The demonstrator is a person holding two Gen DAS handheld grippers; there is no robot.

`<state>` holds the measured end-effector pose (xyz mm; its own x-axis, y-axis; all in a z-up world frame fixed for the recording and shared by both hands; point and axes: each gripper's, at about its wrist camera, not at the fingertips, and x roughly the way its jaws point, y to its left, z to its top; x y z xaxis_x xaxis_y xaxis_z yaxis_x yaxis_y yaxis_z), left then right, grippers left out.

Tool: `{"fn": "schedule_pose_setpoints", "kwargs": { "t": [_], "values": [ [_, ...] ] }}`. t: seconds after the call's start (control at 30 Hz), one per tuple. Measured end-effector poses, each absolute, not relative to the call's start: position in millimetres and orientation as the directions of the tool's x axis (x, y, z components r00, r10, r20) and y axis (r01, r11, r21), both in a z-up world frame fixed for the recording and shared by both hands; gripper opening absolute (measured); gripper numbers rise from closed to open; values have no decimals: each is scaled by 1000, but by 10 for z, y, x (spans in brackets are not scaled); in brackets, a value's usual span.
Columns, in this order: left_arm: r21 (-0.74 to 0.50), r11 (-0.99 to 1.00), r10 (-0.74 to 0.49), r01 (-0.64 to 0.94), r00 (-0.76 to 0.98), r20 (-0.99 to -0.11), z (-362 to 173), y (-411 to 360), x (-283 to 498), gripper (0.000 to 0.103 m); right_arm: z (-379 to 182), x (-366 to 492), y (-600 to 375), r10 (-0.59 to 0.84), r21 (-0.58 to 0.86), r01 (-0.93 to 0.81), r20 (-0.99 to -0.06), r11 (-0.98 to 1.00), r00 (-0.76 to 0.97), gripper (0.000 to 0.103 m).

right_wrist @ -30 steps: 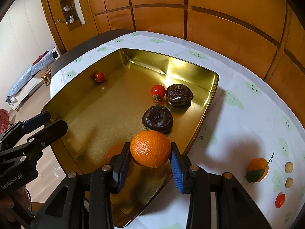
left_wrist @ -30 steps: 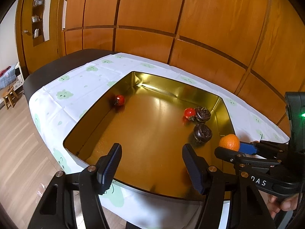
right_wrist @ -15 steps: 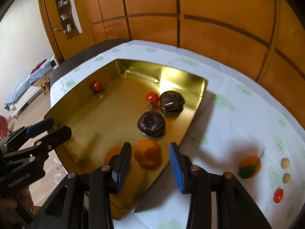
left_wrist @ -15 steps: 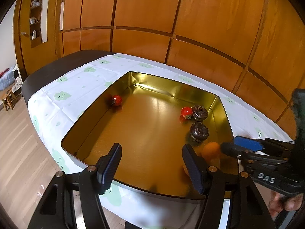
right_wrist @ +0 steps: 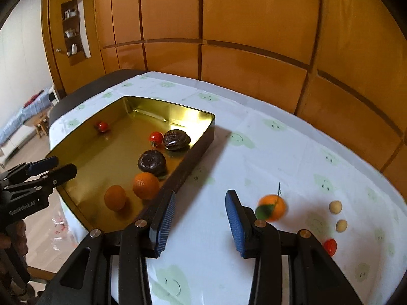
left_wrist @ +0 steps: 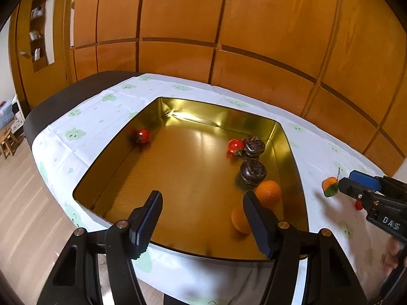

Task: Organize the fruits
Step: 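Reach the left tool to the leafy tangerine and close on it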

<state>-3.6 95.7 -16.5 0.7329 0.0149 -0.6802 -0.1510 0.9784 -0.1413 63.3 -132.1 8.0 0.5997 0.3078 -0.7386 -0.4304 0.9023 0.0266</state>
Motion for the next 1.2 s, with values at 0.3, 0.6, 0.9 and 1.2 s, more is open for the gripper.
{"fn": "schedule_pose_setpoints", "kwargs": {
  "t": [0.3, 0.6, 0.9, 1.2],
  "values": [
    [-121, 989, -16, -88, 743, -670, -52, 769, -36, 67, 104, 584, -1808, 287, 29, -402, -747, 915, 600, 42],
    [-96, 995, -57, -10, 736, -675, -18, 481, -33, 67, 178, 647, -2407, 181, -40, -323, -759, 946, 625, 44],
    [-66, 995, -98, 72, 730, -676, 22, 157, -31, 68, 136, 834, -3230, 43, -67, -146, -766, 987, 642, 44],
    [-55, 973, -202, 225, 704, -681, 88, -300, 63, 68, -34, 969, -3939, 41, 99, 65, -804, 993, 593, 44]
  ]
}}
